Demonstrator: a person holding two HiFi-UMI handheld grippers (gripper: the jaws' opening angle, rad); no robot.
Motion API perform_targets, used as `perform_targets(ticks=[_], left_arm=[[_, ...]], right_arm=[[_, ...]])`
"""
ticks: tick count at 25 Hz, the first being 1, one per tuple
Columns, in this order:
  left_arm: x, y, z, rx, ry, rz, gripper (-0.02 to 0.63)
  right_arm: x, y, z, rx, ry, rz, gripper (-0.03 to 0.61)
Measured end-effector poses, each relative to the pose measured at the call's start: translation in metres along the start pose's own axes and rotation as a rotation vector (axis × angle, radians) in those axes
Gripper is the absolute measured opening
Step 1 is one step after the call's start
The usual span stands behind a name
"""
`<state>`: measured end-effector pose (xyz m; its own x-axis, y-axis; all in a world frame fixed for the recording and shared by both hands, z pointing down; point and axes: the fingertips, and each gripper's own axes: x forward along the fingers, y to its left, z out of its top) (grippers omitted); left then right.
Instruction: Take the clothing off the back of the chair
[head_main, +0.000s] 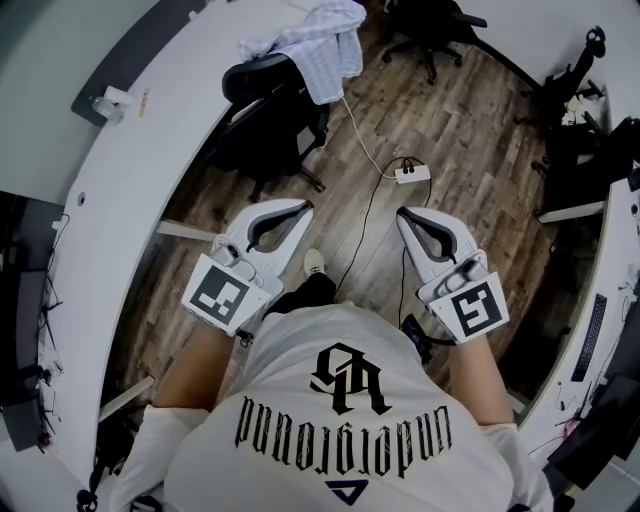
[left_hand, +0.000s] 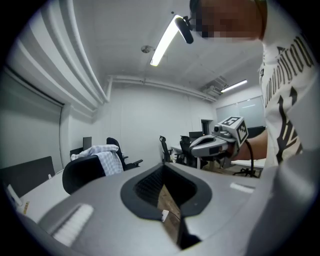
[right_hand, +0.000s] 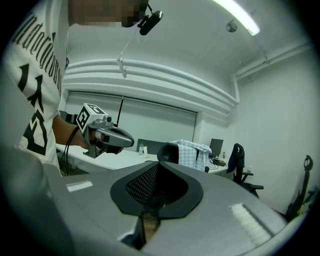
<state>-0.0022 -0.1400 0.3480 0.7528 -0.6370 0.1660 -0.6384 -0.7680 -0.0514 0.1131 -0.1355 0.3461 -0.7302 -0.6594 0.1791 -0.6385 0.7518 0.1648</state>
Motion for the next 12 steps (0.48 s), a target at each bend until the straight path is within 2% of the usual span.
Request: perform_targets(ticks=[12], left_arm=[[0.023, 0.110, 0.024, 0.059, -0.012, -0.027, 0.052]], right_arm=[[0.102, -0.039, 0.033, -0.034, -0.018, -0.034, 0.006]])
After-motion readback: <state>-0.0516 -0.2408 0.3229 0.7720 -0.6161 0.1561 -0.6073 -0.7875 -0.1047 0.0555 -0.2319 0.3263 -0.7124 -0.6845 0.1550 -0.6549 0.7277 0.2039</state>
